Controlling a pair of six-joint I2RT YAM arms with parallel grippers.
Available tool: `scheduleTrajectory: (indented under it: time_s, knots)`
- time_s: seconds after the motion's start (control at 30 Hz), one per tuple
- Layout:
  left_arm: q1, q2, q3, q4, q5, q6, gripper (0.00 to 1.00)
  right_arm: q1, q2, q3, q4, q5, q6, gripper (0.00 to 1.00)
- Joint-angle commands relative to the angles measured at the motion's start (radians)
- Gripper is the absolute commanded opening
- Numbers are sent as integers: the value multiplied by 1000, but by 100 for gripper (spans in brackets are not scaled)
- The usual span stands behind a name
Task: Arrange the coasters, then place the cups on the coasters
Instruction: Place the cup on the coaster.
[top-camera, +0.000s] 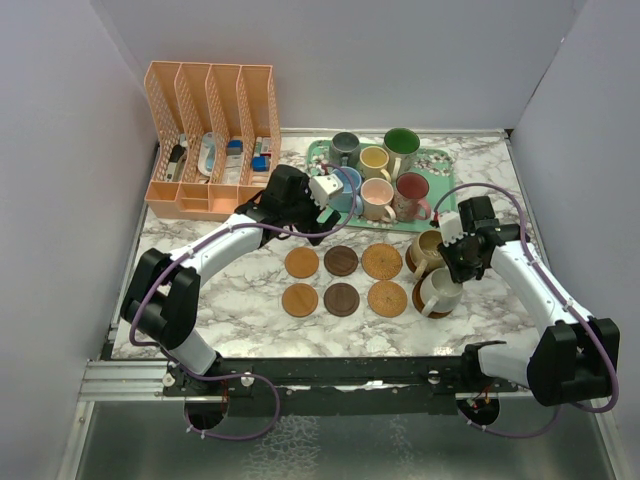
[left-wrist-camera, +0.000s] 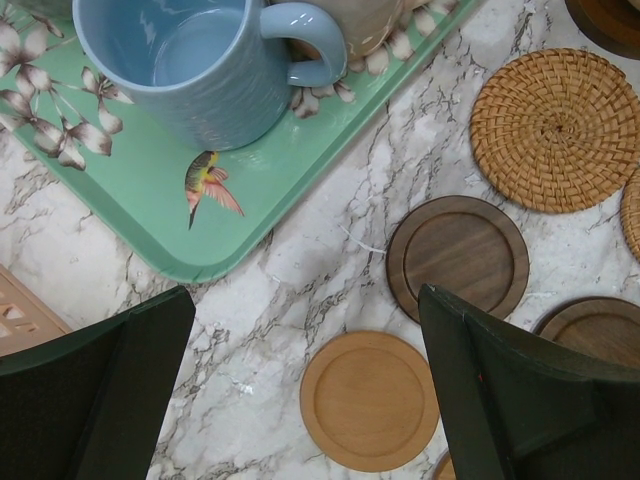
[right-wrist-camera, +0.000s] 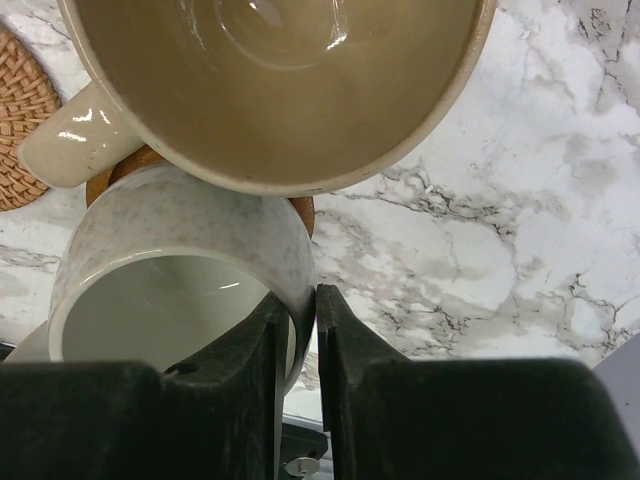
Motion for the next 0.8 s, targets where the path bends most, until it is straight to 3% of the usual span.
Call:
scheduleTrajectory:
  time_s: [0.0,0.67,0.77]
  knots:
    - [-8,13,40,0,-13,11,99,8,-13,7,14,-19,-3,19]
    - [-15,17,45,-12,-14,17,99,8,-31,15,6,-8,1,23]
    - [-16,15,41,-11,-16,19,99,7,-23,34,4,-18,-6,28]
